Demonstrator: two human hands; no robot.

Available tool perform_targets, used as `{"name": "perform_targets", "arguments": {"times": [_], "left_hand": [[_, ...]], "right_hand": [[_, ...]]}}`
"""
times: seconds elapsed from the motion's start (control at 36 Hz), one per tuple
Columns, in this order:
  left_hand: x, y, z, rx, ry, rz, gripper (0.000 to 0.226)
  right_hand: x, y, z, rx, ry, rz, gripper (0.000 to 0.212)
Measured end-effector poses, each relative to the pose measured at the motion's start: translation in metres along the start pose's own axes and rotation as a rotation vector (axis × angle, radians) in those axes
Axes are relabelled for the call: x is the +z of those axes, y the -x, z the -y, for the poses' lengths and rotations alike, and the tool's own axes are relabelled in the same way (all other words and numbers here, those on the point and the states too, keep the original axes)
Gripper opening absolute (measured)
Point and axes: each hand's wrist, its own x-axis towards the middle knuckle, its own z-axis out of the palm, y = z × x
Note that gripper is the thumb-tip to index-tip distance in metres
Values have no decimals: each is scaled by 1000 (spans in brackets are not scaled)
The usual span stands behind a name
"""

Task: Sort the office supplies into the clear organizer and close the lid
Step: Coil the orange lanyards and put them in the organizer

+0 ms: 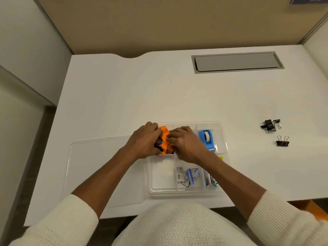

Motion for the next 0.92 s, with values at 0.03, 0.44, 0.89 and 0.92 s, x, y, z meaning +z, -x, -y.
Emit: {"name": "perform_targets", "arguments": {"times": [0.03,0.44,0.89,0.92], "left_hand": [[-1,-2,1,9,-7,5,64],[-23,-26,2,13,-20,241,60],[-5,-26,-25,-50,-137,118,36],[2,-23,-29,-67,-140,76,40]], "right_hand": [[2,1,1,-15,21,1,27],[9,1,-5,-94,124,72,27],[12,1,-13,-144,139,47,20],[13,1,-12,-143,142,49,19]]}}
